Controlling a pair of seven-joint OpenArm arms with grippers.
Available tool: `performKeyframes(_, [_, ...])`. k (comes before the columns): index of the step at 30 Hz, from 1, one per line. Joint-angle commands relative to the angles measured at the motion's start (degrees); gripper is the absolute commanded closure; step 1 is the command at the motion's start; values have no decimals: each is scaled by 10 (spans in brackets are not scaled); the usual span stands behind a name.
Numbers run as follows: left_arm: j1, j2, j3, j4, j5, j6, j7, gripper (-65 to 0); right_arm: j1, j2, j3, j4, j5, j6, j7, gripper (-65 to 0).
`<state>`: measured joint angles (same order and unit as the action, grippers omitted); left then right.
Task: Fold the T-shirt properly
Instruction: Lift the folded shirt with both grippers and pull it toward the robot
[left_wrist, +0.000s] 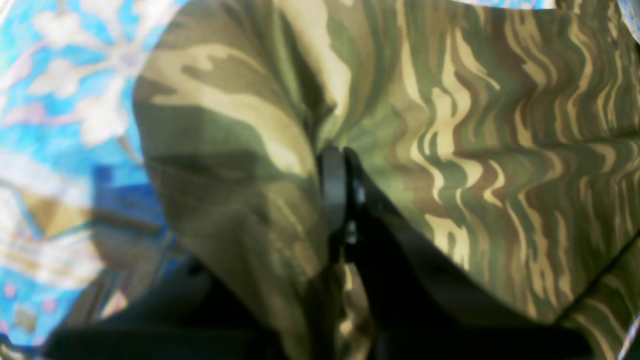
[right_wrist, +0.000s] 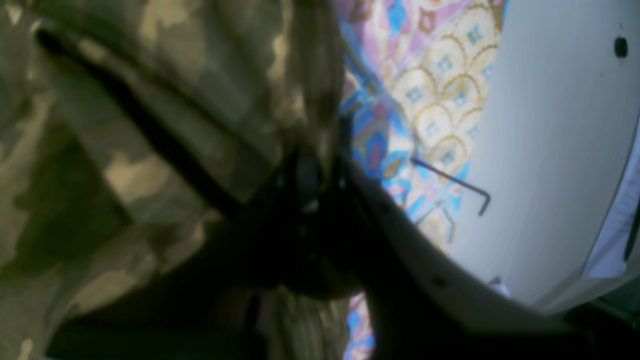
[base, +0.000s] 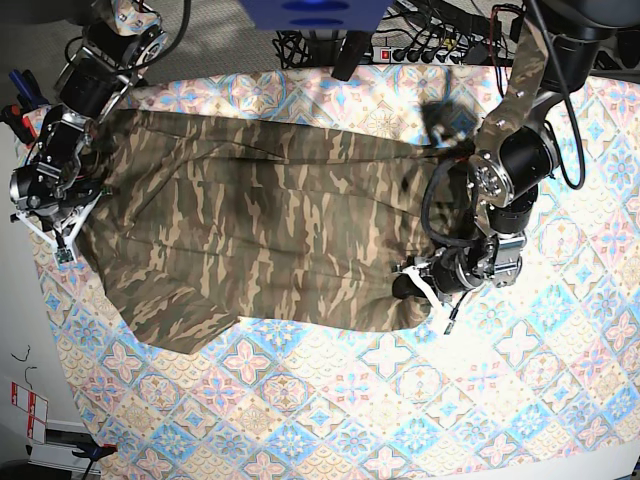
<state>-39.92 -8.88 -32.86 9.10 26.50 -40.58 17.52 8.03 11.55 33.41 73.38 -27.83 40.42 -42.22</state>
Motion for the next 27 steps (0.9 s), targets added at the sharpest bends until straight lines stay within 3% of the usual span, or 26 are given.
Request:
performKeyframes(1, [-22,-13,-1,17,-12,6,14,-32,10,7,1,9,-1,-4,3,-15])
performKeyframes(5, [-8,-16,-1,105,-28,6,81,-32,10,-1,1,9,-1,-4,3,-15])
performKeyframes(10, [42,5,4,300,-25,6,187,-32,11,-17,1,8,-1,-4,5,-15])
performKeyframes(15, [109,13,87,491,-32,6,275,-33,12,-28,1,8,-1,-4,5,-15])
performKeyframes(27, [224,9,109,646,-32,6,334,-32,10,-35,1,8,-2,-4,3,-15])
